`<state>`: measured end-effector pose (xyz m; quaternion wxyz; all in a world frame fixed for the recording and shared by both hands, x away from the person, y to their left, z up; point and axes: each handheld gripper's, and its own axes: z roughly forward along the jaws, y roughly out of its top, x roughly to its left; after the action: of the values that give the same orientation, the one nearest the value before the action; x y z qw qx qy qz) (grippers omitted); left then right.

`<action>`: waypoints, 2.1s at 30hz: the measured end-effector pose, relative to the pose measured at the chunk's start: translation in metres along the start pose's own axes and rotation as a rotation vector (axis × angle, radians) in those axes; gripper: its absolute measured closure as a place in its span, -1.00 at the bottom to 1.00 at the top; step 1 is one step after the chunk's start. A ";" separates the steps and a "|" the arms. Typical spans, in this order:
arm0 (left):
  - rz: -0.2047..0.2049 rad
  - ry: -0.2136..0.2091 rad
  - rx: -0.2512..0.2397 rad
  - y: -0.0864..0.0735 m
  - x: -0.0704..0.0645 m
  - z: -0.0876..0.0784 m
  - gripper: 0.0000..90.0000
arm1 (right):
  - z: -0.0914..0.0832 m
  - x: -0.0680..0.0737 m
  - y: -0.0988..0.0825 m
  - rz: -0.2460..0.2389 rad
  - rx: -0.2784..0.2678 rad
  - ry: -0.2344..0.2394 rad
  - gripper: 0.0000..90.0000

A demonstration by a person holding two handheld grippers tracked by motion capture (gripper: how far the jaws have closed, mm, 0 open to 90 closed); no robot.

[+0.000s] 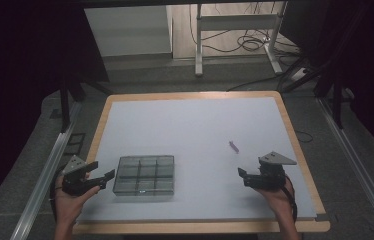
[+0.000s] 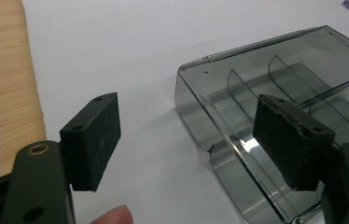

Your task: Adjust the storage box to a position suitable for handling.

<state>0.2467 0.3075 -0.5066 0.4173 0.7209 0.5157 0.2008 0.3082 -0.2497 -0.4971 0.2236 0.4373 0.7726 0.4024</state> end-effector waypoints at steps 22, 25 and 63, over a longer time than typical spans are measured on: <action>0.016 0.021 -0.045 0.002 -0.010 -0.014 0.21 | -0.010 0.000 0.000 0.038 -0.055 0.003 -0.59; 0.022 0.009 -0.038 0.004 -0.009 -0.015 0.46 | -0.013 0.005 0.003 0.038 -0.059 -0.008 -0.59; 0.000 -0.035 0.130 -0.034 0.004 0.010 1.00 | -0.014 -0.008 -0.012 0.072 -0.081 -0.011 -0.59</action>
<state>0.2361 0.3109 -0.5407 0.3784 0.7501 0.5201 0.1541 0.2965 -0.2662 -0.4984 0.2310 0.4575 0.7382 0.4387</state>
